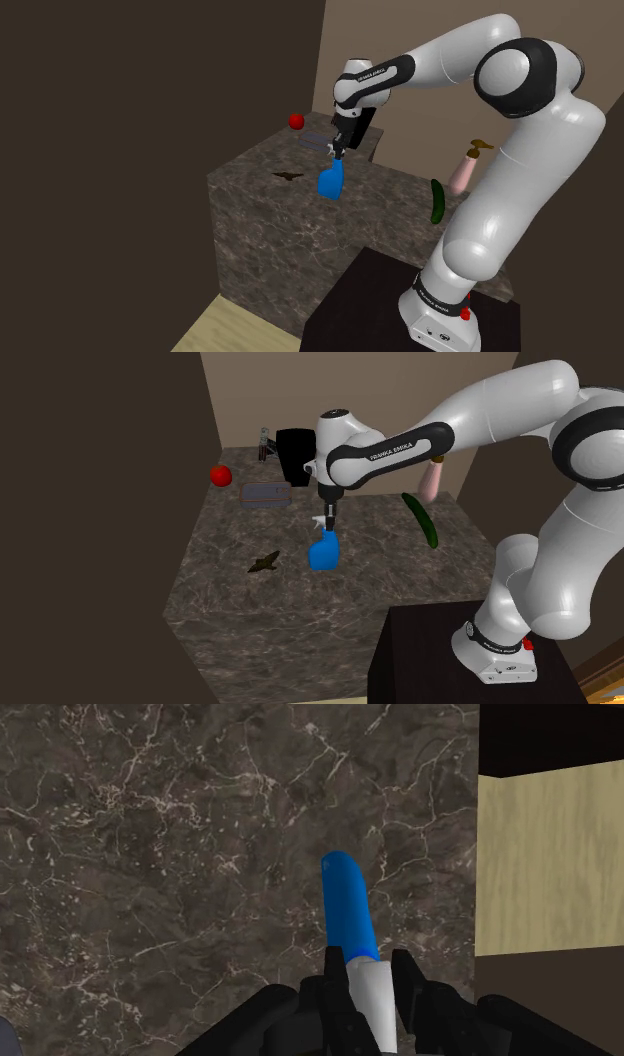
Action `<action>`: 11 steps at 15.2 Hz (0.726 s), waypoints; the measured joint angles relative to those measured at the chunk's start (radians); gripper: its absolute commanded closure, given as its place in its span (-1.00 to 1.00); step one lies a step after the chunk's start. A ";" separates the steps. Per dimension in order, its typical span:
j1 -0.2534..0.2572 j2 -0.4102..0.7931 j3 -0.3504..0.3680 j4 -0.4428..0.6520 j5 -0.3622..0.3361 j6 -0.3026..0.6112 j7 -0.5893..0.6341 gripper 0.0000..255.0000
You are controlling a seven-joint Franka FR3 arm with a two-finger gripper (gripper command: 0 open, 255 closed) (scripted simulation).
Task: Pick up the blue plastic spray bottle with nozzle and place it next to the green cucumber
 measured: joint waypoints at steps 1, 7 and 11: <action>0.000 0.000 0.000 0.000 0.000 0.000 0.000 1.00; 0.000 -0.002 0.000 0.004 -0.001 -0.006 0.000 1.00; 0.001 -0.023 0.002 0.033 -0.009 -0.054 0.007 1.00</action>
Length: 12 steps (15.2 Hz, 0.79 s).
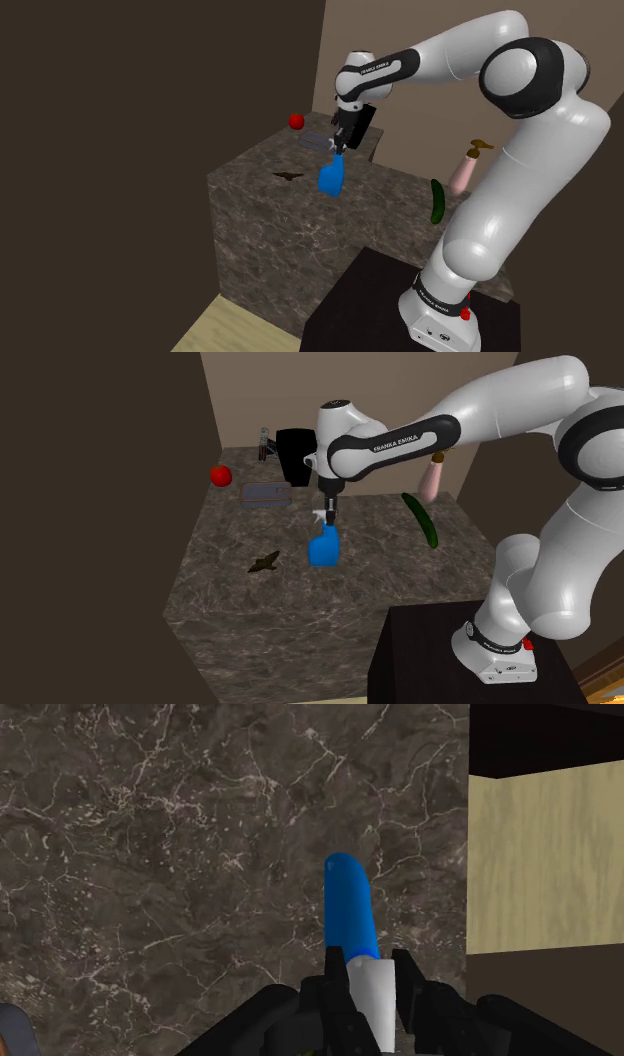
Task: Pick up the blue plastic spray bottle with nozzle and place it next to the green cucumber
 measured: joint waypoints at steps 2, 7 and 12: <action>0.000 -0.011 0.001 0.015 -0.004 -0.025 0.002 1.00; 0.001 -0.027 0.004 0.068 -0.009 -0.093 0.006 1.00; 0.002 -0.038 0.006 0.122 -0.012 -0.158 0.009 1.00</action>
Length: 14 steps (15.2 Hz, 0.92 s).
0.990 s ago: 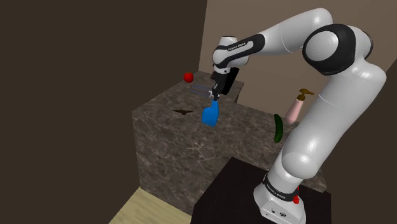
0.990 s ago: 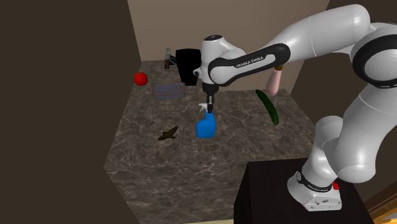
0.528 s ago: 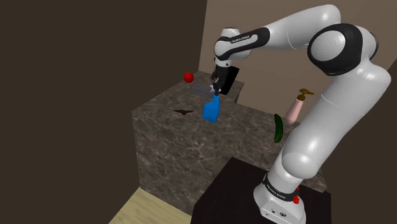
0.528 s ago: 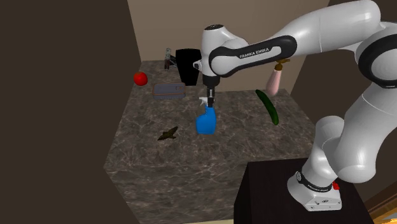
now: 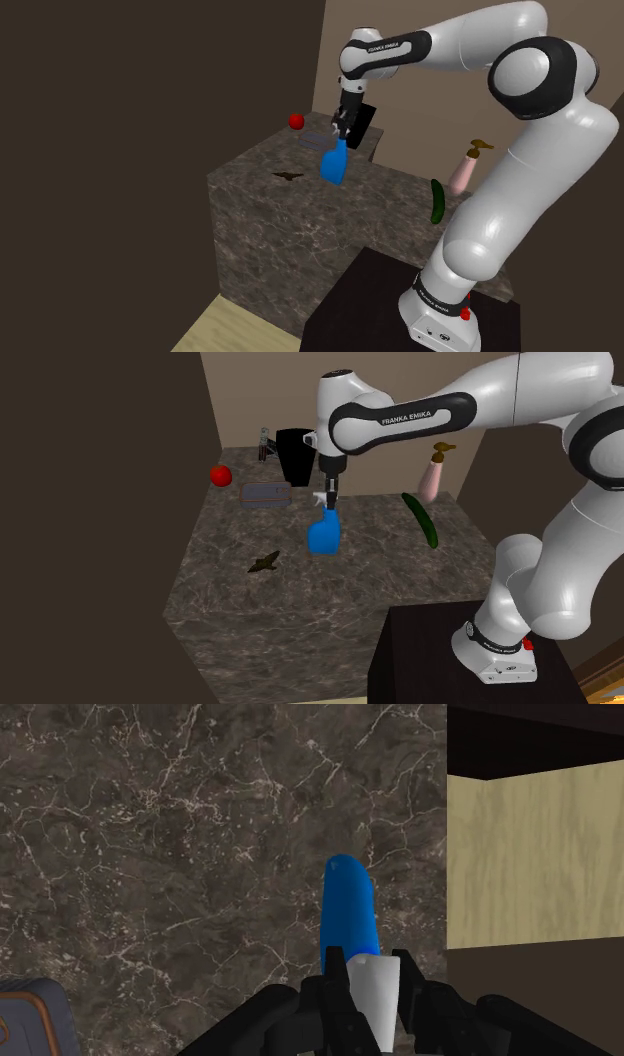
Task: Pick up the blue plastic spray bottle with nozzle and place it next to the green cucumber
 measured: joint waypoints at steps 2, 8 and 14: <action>0.001 -0.003 0.002 0.021 -0.001 -0.024 0.002 1.00; 0.003 -0.006 0.004 0.102 -0.001 -0.108 0.003 1.00; 0.003 -0.004 0.004 0.186 0.001 -0.190 -0.001 1.00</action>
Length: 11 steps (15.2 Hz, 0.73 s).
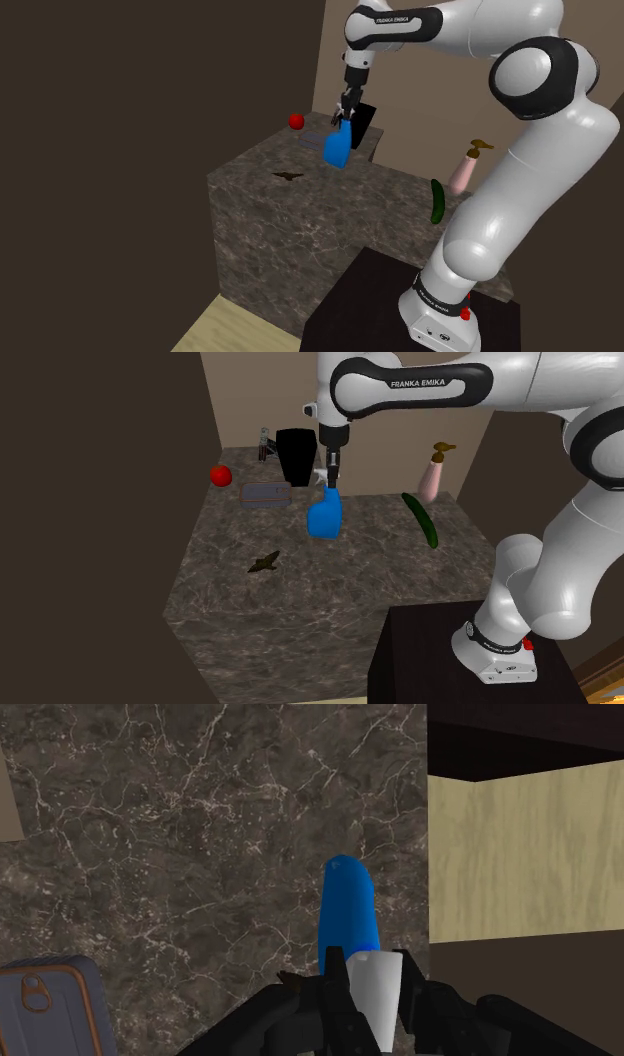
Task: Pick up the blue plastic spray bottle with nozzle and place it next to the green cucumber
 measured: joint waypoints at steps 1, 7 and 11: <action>0.000 0.000 0.000 0.014 0.000 -0.014 0.000 1.00; 0.002 0.015 0.001 0.110 0.006 -0.096 -0.002 1.00; 0.001 0.029 -0.002 0.180 0.011 -0.153 -0.008 1.00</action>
